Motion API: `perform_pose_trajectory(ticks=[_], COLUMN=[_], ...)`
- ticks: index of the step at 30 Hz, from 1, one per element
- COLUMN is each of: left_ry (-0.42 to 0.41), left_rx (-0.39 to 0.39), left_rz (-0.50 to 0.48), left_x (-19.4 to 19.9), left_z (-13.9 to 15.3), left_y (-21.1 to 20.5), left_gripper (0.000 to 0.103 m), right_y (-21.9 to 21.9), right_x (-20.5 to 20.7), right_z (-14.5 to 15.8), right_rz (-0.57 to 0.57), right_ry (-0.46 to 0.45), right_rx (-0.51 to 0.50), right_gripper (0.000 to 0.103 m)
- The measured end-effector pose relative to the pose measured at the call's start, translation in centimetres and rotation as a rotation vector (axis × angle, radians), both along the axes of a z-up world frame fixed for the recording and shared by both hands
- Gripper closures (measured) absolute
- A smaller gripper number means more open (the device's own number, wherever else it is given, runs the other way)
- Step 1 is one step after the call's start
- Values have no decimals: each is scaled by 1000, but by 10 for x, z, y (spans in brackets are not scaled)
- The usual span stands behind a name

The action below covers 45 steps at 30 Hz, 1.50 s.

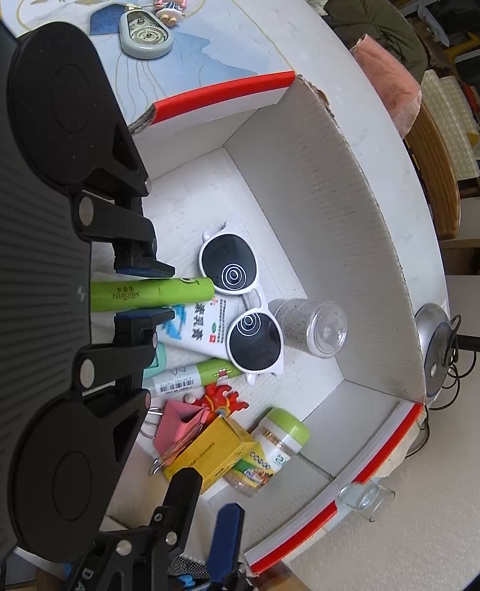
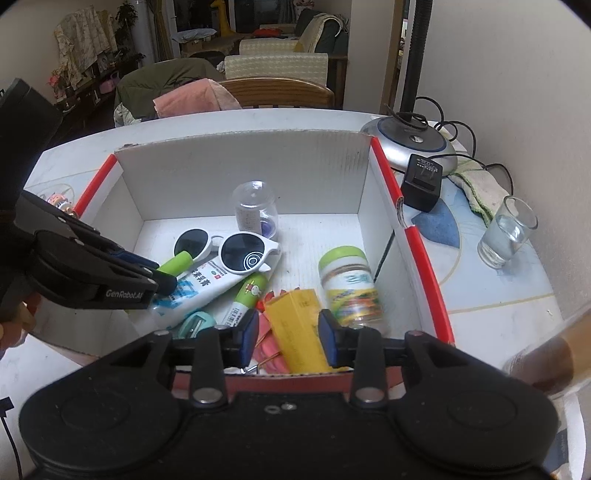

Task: Organize rigid objects
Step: 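Carry the green stick and yellow box with both tools into the red shoebox, then open both tools to drop the stick and yellow box into the box, then withdraw both tools from the box toward the doll and tape dispenser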

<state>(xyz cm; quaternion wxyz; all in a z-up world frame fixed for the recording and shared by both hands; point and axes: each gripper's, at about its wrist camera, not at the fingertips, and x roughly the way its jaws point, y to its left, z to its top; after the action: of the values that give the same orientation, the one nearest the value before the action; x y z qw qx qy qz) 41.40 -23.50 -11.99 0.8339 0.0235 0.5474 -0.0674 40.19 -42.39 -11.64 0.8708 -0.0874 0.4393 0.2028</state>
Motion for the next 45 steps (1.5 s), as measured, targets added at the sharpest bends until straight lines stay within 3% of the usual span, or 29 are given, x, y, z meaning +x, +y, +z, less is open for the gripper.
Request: perform_pose_trajectory(ticks=[3,12,23,33,35,36,39,45], left_ry=[-9,-52,-178,-312,-321,-328,-364,-389], left_rx=[-18,-83,-156,-135,-137,-136,-125,-116], left_rz=[-6,-21,-35,-6,11,20,42,75], left_x=[-5,-31,-78,-132,-141,-145,-160,-178], left_z=[4,24,67,102,105,106,110,113], left_y=[2,12,37,91,107,114,136,177], left_gripper=[86,86,86,85,80,71,29,28], right_y=[-3,-7,8,47,58,65,84,127], right_x=[-4,-18,-53,-92,-99,-102,-111,-121], right_z=[5,19,48,76,80,82,85,85], right_rz=[-4,-28,-25,6,16,24,43,95], right_ry=[-3,-17,-51,-90,-98,-102,-109,-104], right_rx=[15,50,110,197,201,205,218,228], right_gripper=[51,49,46,38,35,34,30,26])
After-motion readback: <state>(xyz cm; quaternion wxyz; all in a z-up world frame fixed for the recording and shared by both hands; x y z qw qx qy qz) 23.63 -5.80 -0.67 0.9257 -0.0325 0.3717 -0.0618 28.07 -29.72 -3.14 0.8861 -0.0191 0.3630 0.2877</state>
